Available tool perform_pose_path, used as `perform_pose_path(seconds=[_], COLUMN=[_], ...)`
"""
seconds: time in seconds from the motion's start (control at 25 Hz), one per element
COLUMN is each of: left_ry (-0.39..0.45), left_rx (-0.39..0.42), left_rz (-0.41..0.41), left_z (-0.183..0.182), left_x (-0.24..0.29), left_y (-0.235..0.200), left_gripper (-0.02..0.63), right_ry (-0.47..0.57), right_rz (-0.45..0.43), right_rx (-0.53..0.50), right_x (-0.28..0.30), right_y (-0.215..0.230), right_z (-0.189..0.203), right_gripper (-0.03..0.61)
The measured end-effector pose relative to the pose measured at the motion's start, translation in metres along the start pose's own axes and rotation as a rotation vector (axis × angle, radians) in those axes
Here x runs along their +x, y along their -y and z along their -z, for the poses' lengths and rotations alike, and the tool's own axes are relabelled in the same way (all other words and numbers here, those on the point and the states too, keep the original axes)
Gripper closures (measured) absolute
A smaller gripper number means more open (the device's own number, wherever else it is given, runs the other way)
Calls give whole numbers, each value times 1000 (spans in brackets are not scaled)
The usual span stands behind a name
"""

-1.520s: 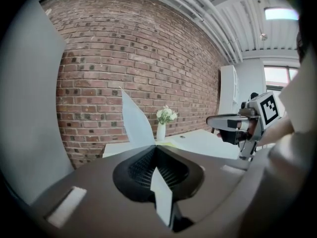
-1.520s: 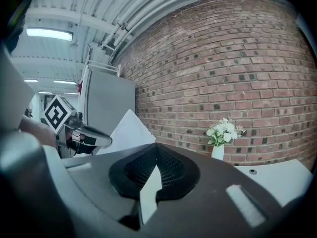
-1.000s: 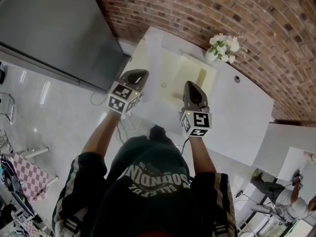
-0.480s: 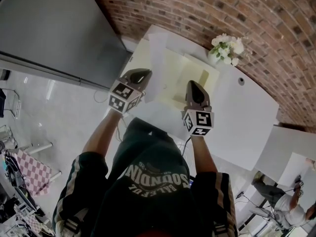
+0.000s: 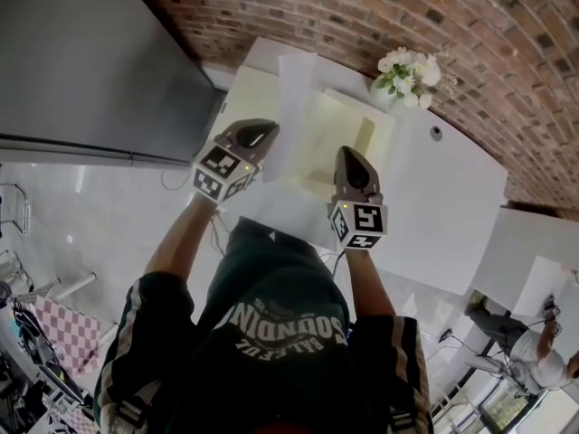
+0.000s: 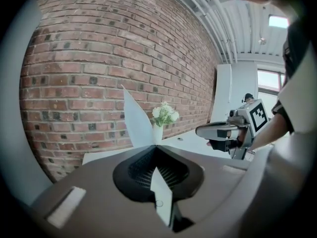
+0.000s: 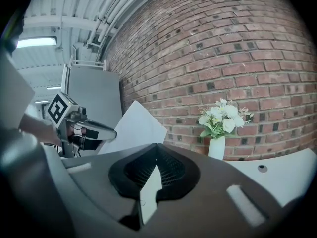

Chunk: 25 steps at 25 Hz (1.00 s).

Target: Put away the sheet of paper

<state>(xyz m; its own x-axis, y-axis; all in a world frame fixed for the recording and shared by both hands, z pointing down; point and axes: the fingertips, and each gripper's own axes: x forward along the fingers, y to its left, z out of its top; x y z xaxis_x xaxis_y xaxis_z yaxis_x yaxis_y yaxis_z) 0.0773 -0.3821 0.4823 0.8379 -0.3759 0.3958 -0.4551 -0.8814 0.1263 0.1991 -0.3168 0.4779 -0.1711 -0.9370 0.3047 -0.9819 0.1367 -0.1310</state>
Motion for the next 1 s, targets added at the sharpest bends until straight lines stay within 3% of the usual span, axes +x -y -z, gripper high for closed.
perform_pose_path(seconds=[0.28,1.0], left_ry=[-37,-286], left_rx=[-44,23], left_rz=[64,134], left_z=[29,116], left_x=[24,49], left_y=[-8,-54], left_gripper=[603,603], right_ry=[-36,-118], right_rz=[30,45], right_rx=[8,16], right_x=[3,16], right_y=[4,8], right_z=[15,47], right_gripper=[578,578])
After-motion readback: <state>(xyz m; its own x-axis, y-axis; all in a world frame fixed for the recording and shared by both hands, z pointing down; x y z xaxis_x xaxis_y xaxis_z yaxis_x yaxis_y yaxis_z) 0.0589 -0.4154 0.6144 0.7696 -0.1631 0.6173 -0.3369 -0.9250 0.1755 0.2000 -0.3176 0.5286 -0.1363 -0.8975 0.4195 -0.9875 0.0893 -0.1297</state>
